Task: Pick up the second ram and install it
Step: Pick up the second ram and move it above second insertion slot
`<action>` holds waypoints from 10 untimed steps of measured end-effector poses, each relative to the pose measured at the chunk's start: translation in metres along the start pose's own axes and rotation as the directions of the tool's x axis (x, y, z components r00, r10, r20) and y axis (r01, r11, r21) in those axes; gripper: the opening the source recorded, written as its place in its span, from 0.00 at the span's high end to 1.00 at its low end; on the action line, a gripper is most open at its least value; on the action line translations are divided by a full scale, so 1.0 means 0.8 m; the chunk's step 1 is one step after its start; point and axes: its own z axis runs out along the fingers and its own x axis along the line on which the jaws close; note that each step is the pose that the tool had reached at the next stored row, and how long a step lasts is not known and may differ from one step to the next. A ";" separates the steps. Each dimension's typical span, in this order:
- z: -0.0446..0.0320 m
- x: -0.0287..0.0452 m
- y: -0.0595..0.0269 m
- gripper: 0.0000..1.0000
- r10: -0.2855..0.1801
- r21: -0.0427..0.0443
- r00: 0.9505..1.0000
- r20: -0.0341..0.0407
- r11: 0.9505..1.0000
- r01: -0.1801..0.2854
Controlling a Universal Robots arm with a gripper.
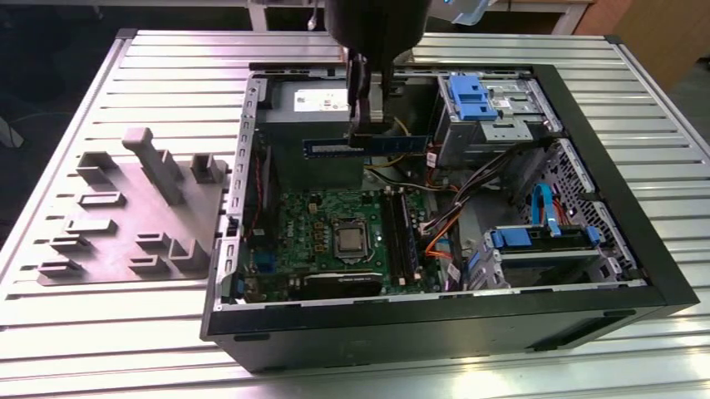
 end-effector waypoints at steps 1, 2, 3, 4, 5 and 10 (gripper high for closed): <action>0.0022 0.0000 0.000 0.88 0.000 0.000 1.000 0.000 1.000 0.000; 0.0045 0.0001 0.000 0.88 0.001 0.000 1.000 0.000 1.000 -0.001; 0.0067 0.0001 0.000 0.88 0.001 0.000 1.000 0.000 1.000 -0.001; 0.0090 0.0001 0.000 0.88 0.002 0.000 1.000 0.000 1.000 -0.002; 0.0111 0.0002 0.000 0.88 0.002 0.000 1.000 0.000 1.000 -0.002; 0.0220 0.0003 -0.001 0.88 0.003 0.000 1.000 0.000 1.000 -0.003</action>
